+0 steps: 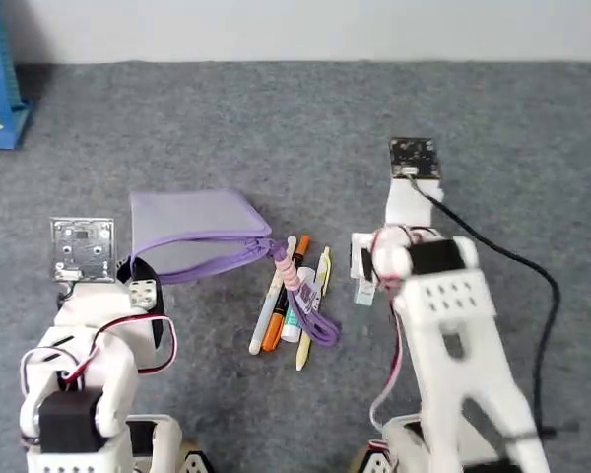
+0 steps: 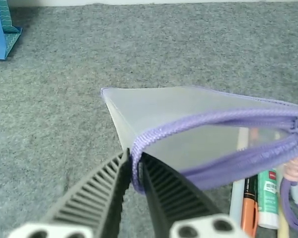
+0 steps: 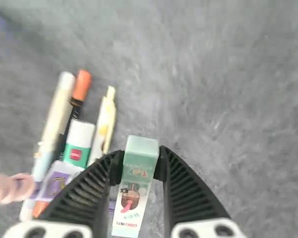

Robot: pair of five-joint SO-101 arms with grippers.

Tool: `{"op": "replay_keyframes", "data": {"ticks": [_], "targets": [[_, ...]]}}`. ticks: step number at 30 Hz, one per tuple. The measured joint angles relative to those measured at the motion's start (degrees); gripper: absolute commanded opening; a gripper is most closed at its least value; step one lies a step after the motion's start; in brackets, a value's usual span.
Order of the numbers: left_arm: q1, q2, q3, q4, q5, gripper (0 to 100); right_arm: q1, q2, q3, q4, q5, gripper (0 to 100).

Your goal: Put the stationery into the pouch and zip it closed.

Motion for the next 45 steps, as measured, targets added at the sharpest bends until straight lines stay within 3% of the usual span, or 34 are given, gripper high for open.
{"op": "replay_keyframes", "data": {"ticks": [10,16,26,37,45], "targets": [[-0.09,2.02,-8.97,3.52,0.09,1,-13.10,-21.63,0.00,1.41,5.45,0.8],[-0.18,10.55,-14.33,4.48,1.14,1,-18.99,-25.32,0.00,-4.66,6.15,0.8],[-0.18,13.71,-14.95,4.48,1.67,1,-26.55,-25.49,0.09,-24.44,6.15,0.8],[3.60,13.80,-14.86,4.48,2.64,1,-31.65,-25.49,19.69,-61.80,7.30,0.8],[3.78,14.59,-15.91,4.48,2.64,1,-34.11,-25.49,27.52,-71.65,8.62,0.8]]}}
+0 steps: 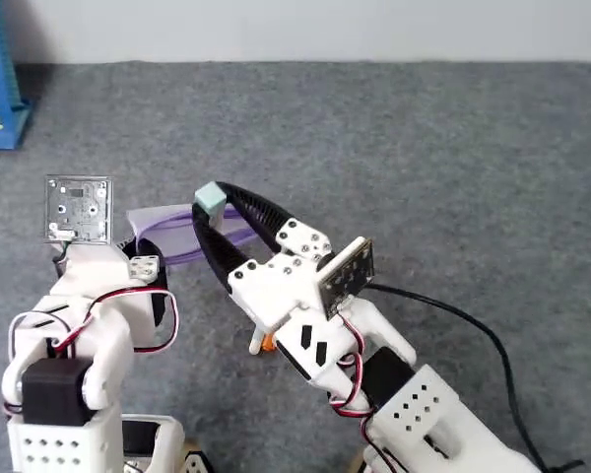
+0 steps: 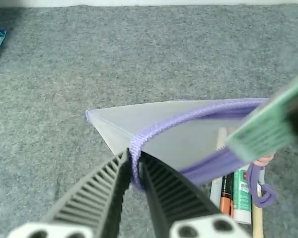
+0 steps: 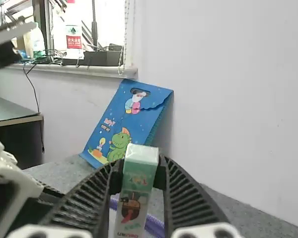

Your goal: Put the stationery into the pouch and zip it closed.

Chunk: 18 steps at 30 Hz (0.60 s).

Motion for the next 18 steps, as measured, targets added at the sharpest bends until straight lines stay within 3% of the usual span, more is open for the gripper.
{"op": "replay_keyframes", "data": {"ticks": [14,18], "targets": [[0.00,0.09,0.00,1.05,0.00,1,0.00,15.56,3.43,-18.64,0.88,1.7],[0.00,0.09,0.00,1.05,0.35,1,0.00,18.99,3.69,-20.22,5.10,16.9]]}}
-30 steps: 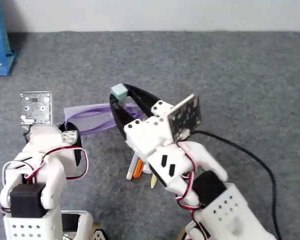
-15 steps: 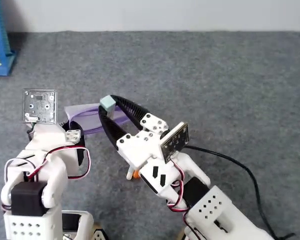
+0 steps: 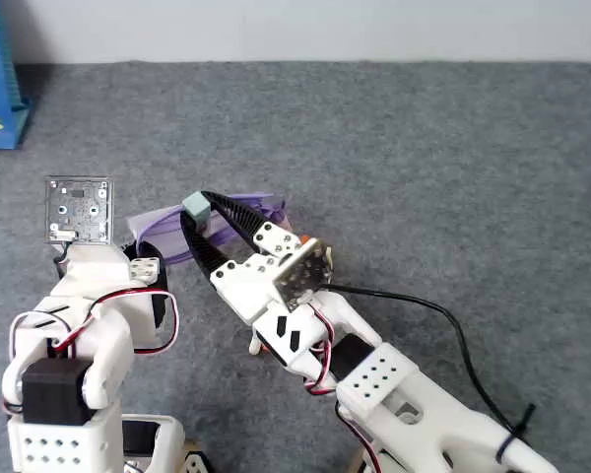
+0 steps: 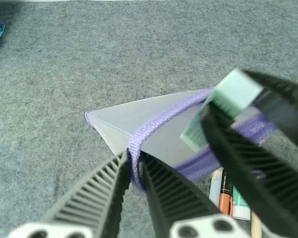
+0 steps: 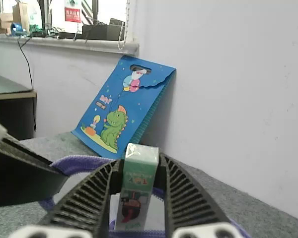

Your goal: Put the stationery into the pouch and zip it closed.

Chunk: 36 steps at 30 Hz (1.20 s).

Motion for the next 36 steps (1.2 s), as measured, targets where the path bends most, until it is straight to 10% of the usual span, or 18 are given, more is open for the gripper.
{"op": "replay_keyframes", "data": {"ticks": [11,27,36], "targets": [[0.00,0.00,0.00,0.00,-0.26,1,0.00,-0.97,0.79,2.81,1.14,21.9],[-6.68,0.00,0.00,0.00,1.23,1,12.40,-20.04,-21.19,73.93,-18.29,21.7],[-6.86,0.00,0.00,0.00,1.32,1,21.01,-2.73,-22.07,82.90,-23.56,21.8]]}}
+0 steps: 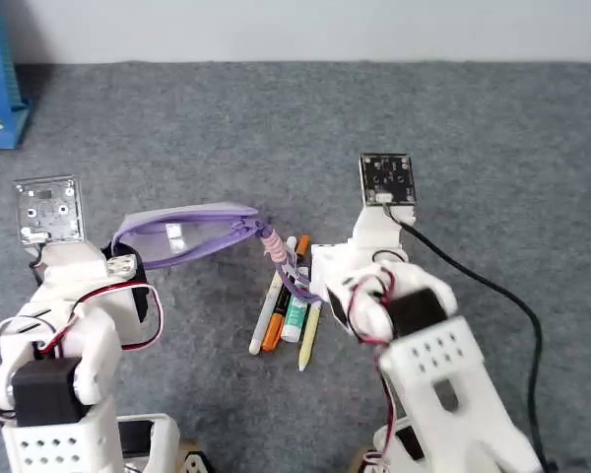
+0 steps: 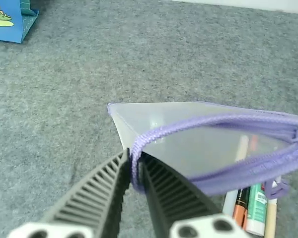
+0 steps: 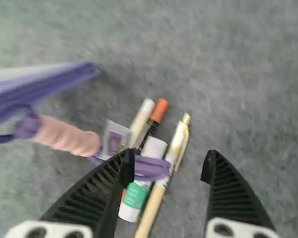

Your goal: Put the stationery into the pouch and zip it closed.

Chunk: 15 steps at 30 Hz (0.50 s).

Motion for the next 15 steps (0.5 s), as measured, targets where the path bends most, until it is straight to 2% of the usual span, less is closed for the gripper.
{"op": "replay_keyframes", "data": {"ticks": [9,15], "targets": [[0.00,0.00,0.00,0.00,0.00,1,0.18,24.70,0.00,-11.43,-2.55,21.8],[0.00,0.00,0.00,0.00,0.00,1,1.41,34.37,-0.09,-20.84,-1.14,21.7]]}}
